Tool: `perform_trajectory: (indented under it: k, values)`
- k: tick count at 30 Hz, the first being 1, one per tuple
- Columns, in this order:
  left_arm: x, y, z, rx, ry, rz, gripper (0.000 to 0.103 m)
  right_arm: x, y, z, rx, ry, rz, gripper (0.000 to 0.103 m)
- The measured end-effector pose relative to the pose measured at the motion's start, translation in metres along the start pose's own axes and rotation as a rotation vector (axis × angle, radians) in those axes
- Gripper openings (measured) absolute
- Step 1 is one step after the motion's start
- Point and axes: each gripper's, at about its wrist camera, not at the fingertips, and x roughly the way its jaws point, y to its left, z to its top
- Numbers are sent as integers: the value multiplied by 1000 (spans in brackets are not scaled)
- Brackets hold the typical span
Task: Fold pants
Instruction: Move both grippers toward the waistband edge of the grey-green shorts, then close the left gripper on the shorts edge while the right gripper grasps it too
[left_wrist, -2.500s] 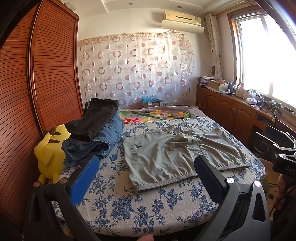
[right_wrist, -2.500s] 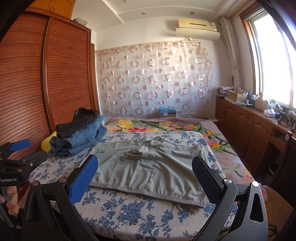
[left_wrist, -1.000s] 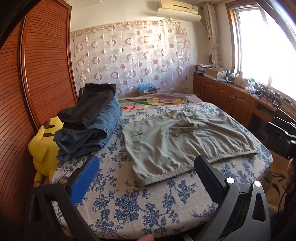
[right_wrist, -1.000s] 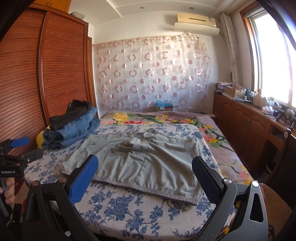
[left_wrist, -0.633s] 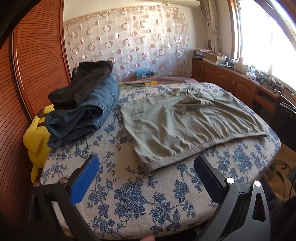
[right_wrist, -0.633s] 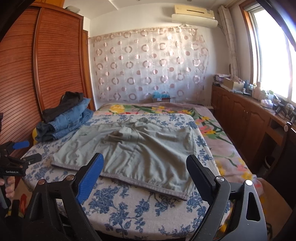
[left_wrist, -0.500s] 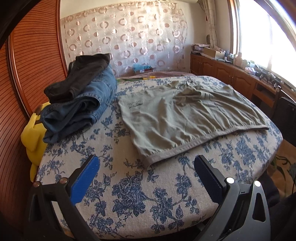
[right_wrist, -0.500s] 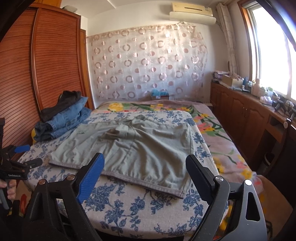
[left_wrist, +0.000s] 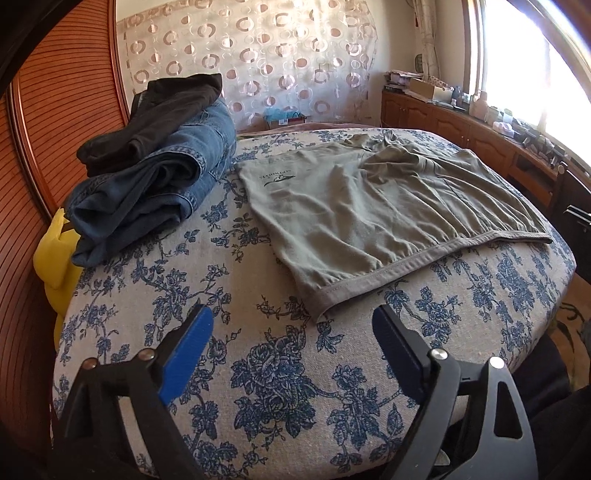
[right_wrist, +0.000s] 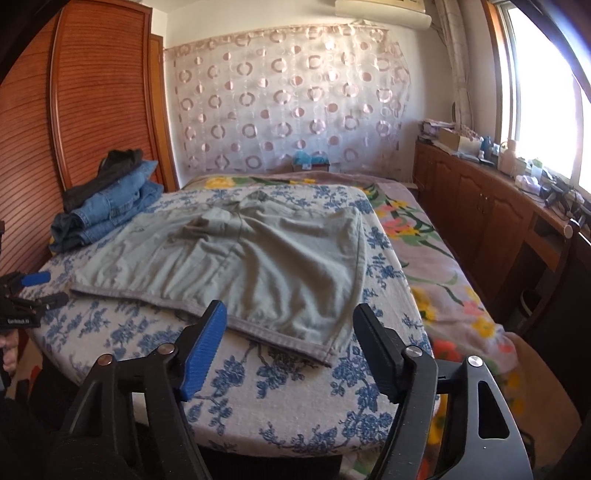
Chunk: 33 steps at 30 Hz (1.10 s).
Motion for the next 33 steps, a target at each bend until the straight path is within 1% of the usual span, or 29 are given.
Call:
perform_trajectory:
  k: [1, 3, 16, 19, 22, 28, 29, 31, 32, 33]
  values:
    - [2, 1, 0, -2, 6, -1, 84, 3, -3, -2, -3, 13, -2, 67]
    - [6, 2, 0, -3, 12, -1, 78, 9, -8, -7, -7, 39, -3, 64]
    - [20, 6, 7, 1, 30, 26, 77, 34, -28, -27, -33, 155, -54, 63]
    - [22, 7, 8, 1, 30, 25, 77, 36, -28, -28, -44, 169, -61, 63]
    - [24, 6, 11, 4, 31, 23, 72, 43, -27, -28, -57, 178, -75, 63]
    - [28, 5, 16, 11, 30, 22, 69, 49, -22, -22, -75, 168, -77, 59]
    - [29, 5, 16, 9, 32, 21, 66, 50, -22, -21, -78, 165, -79, 57]
    - [28, 6, 15, 3, 29, 13, 63, 50, -20, -20, -78, 155, -74, 49]
    - [28, 6, 14, 3, 27, 7, 58, 50, -20, -20, -78, 154, -72, 41]
    - [27, 6, 14, 2, 25, 1, 50, 51, -20, -19, -80, 156, -73, 34]
